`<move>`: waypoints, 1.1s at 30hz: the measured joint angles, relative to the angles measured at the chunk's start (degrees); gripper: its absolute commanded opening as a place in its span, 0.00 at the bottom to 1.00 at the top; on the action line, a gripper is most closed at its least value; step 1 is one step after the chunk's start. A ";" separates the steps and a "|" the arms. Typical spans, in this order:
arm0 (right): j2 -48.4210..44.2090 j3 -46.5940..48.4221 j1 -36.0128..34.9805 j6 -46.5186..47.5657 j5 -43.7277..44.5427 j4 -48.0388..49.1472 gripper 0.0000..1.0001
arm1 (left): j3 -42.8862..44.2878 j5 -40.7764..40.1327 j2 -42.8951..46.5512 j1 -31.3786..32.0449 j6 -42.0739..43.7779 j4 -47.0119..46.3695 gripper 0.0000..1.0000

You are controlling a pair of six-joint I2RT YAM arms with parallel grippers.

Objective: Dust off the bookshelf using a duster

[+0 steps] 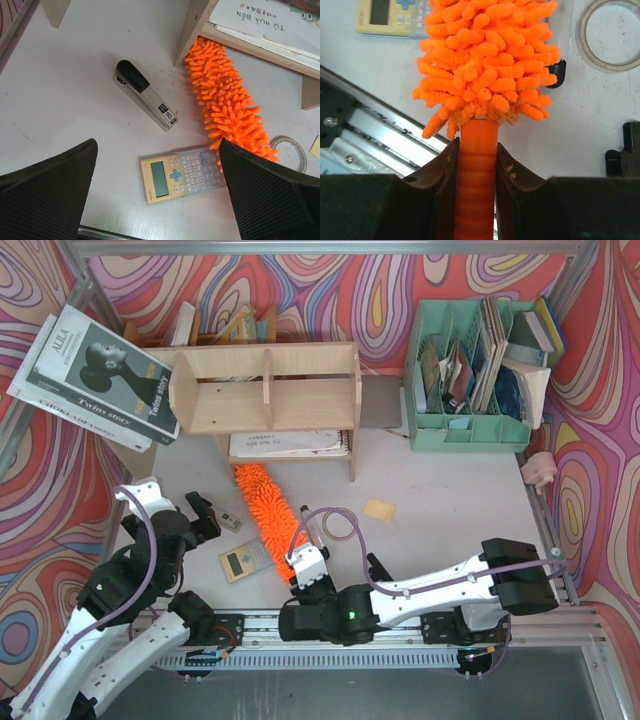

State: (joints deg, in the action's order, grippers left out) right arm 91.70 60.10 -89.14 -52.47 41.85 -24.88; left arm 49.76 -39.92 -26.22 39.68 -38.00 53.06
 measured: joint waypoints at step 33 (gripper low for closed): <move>-6.88 -1.75 -2.93 -1.14 4.72 -0.83 0.00 | 0.00 -0.44 0.39 0.00 -0.42 0.02 0.98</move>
State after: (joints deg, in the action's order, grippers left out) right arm 84.82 58.35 -92.07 -53.60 46.57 -25.71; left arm 49.76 -40.36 -25.82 39.68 -38.41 53.08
